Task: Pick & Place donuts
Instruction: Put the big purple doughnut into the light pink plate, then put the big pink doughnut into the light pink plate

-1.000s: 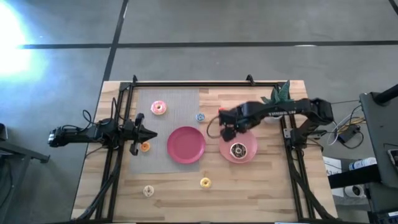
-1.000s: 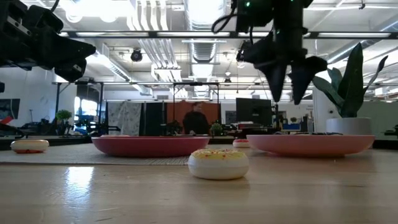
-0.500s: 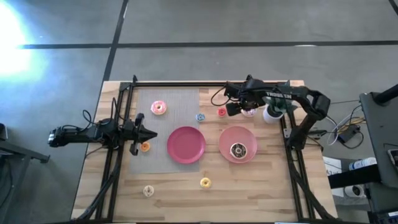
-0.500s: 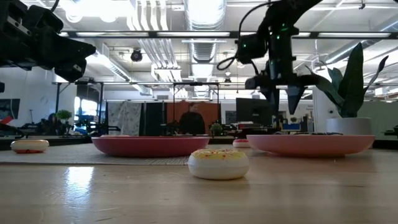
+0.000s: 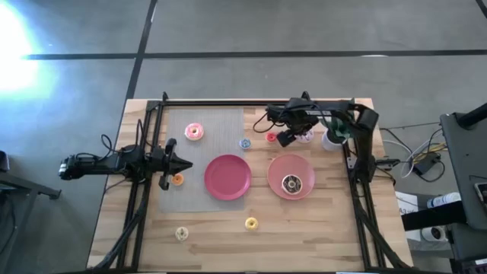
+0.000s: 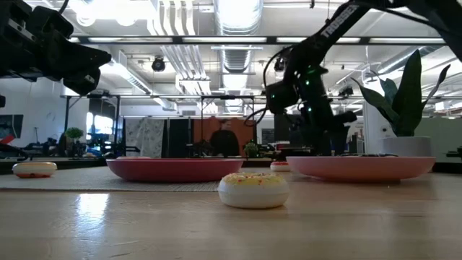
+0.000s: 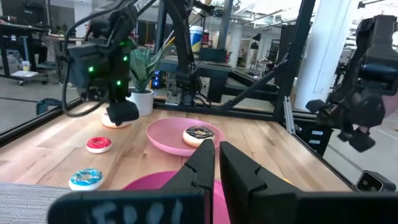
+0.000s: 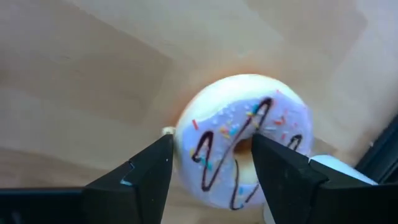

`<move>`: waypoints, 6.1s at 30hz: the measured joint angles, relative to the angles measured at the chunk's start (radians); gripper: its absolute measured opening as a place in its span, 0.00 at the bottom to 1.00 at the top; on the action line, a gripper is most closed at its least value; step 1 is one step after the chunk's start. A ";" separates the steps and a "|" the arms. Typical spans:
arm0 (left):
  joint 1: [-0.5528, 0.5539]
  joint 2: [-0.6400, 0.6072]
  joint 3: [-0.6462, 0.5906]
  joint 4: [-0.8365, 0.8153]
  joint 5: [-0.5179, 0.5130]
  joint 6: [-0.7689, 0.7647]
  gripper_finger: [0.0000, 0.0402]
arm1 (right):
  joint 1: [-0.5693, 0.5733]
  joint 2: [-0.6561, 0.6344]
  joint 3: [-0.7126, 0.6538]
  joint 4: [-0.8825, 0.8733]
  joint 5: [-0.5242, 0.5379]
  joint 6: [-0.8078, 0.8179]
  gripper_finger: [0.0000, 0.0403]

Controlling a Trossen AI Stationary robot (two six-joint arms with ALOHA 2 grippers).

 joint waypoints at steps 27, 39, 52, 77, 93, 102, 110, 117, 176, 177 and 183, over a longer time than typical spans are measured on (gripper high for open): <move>0.000 0.000 0.000 0.000 0.000 0.000 0.00 | 0.067 -0.184 0.098 -0.034 -0.238 -0.184 0.04; 0.000 0.000 0.000 0.000 0.000 0.000 0.00 | 0.435 -0.251 -0.003 -0.074 -0.460 -0.253 0.04; 0.000 0.000 0.000 0.000 0.000 0.000 0.00 | 0.455 -0.257 -0.125 -0.001 -0.347 -0.074 0.11; 0.000 0.000 0.000 0.000 0.000 0.000 0.00 | 0.455 -0.288 -0.059 -0.009 -0.196 -0.160 0.64; 0.001 0.000 0.000 0.030 -0.046 -0.024 0.00 | 0.310 -0.309 0.104 0.247 -0.203 -0.272 0.60; 0.002 0.000 0.000 0.189 -0.124 -0.867 0.00 | 0.298 -0.309 0.101 0.252 -0.204 -0.293 0.58; 0.002 0.005 0.000 0.290 -0.537 -0.946 0.00 | 0.298 -0.309 0.101 0.270 -0.204 -0.300 0.58; 0.002 0.030 0.035 0.390 -0.751 -0.787 0.00 | 0.298 -0.309 0.101 0.269 -0.203 -0.301 0.58; 0.888 1.497 0.793 -0.599 -0.020 -0.192 0.47 | 0.250 -0.310 0.072 0.232 -0.205 -0.341 0.57; 0.889 1.498 0.791 -0.599 -0.019 -0.189 0.46 | 0.250 -0.310 0.072 0.231 -0.205 -0.341 0.57; 0.887 1.474 0.787 -0.596 -0.030 -0.177 0.31 | 0.250 -0.310 0.072 0.229 -0.204 -0.344 0.57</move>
